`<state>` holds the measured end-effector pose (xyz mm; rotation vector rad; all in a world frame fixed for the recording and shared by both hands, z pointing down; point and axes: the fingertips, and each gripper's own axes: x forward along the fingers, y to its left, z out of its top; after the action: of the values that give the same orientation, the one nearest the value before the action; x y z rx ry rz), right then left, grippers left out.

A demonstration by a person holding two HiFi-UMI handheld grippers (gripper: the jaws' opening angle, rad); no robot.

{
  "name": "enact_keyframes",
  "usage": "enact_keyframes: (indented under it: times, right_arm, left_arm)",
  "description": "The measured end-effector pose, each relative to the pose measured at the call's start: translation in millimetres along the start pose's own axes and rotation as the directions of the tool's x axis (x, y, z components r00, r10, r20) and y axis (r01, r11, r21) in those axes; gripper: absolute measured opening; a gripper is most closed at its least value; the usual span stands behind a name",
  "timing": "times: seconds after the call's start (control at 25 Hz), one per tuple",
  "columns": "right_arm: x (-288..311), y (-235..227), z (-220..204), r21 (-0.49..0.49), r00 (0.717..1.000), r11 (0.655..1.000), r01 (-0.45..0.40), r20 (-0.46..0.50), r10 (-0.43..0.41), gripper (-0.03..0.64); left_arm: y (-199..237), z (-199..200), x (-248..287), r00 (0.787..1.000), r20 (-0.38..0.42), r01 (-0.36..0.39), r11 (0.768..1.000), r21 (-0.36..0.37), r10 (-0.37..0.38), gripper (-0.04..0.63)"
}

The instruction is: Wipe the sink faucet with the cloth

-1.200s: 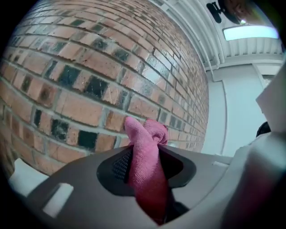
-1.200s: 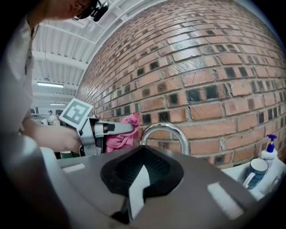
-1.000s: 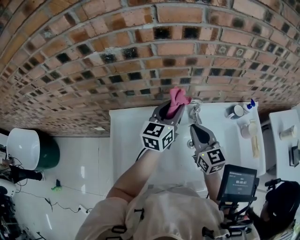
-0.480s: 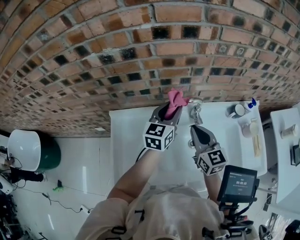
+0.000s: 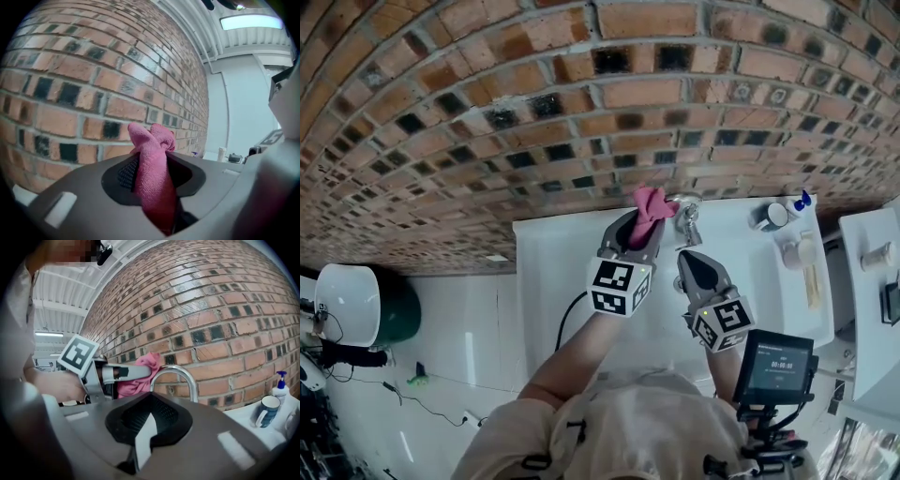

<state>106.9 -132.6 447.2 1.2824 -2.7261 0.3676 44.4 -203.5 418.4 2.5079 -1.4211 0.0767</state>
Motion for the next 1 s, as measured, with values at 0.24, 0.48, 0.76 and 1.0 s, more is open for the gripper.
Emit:
enact_keyframes:
  times: [0.24,0.48,0.76,1.0]
  right_arm:
    - [-20.7,-17.3,-10.0,0.023,0.998,0.998,0.055,-0.007,-0.055,-0.010]
    - [-37.7,-40.0,-18.0,0.045,0.993,0.992,0.120,-0.017,-0.119,-0.010]
    - [-38.3,-50.5,-24.1,0.055,0.990,0.989,0.137,-0.030,-0.136,-0.010]
    - [-33.7,-51.9,-22.2,0.056,0.991,0.989,0.135,-0.023,-0.134,-0.009]
  left_arm:
    - [-54.2,7.4,41.8,0.982,-0.065,0.174,0.984,-0.031,-0.176,0.133]
    - [-70.5,-27.3,68.6,0.963,-0.154,0.213,0.975,-0.060,-0.220,0.131]
    - [-52.1,-110.3,97.9,0.911,-0.380,0.193,0.980,0.047,-0.161,0.132]
    - [-40.4,-129.9,91.2,0.909,-0.389,0.164,0.986,0.012,-0.147,0.132]
